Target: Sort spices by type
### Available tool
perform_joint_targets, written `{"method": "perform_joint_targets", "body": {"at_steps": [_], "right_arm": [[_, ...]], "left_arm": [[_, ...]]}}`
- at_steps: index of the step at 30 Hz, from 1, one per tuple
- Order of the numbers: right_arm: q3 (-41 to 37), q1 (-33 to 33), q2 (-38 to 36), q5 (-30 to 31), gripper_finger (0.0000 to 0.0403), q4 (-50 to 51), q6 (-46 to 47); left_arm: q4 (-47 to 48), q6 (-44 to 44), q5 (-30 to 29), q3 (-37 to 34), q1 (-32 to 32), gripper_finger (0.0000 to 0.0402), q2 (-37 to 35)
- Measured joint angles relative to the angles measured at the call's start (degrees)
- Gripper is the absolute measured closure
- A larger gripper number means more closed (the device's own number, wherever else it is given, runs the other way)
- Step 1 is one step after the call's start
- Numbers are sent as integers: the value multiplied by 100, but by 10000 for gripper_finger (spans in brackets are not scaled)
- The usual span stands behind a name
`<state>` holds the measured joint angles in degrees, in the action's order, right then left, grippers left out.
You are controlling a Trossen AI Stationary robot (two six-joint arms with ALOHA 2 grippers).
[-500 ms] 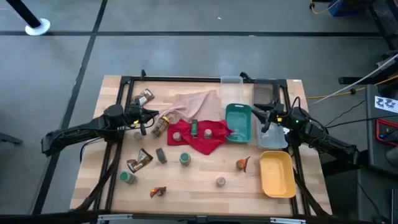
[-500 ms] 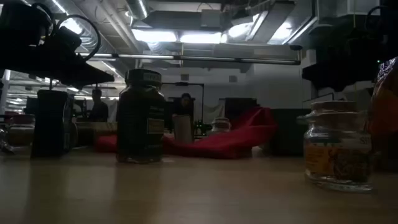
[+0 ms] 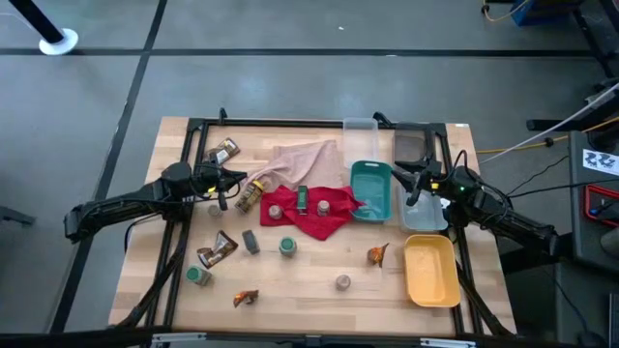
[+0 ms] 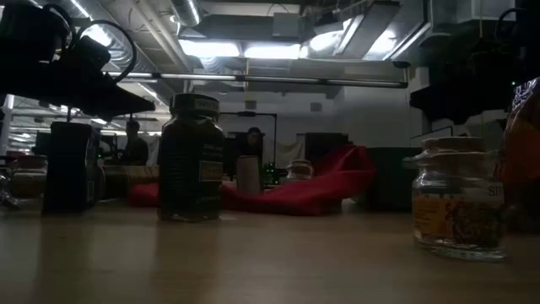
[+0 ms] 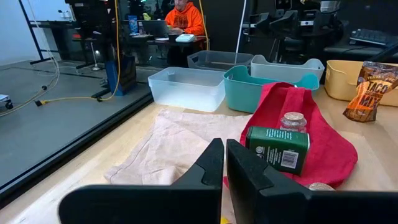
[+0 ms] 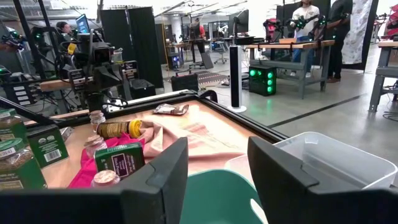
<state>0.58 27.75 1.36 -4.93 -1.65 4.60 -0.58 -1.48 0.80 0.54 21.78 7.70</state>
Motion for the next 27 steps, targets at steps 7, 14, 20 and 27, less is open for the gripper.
{"method": "perform_joint_targets", "body": {"at_steps": [7,14,20,27], "right_arm": [[0,2,0,0,235,0,0],[0,0,-2,0,235,-9,0],[1,0,-2,-15,235,-43,0],[1,1,-2,-17,235,-65,1]], "left_arm": [[1,-2,0,0,1,396,0],[0,-2,0,0,0,396,0],[0,-1,1,0,1,396,0],[0,-1,2,0,2,396,-1]]}}
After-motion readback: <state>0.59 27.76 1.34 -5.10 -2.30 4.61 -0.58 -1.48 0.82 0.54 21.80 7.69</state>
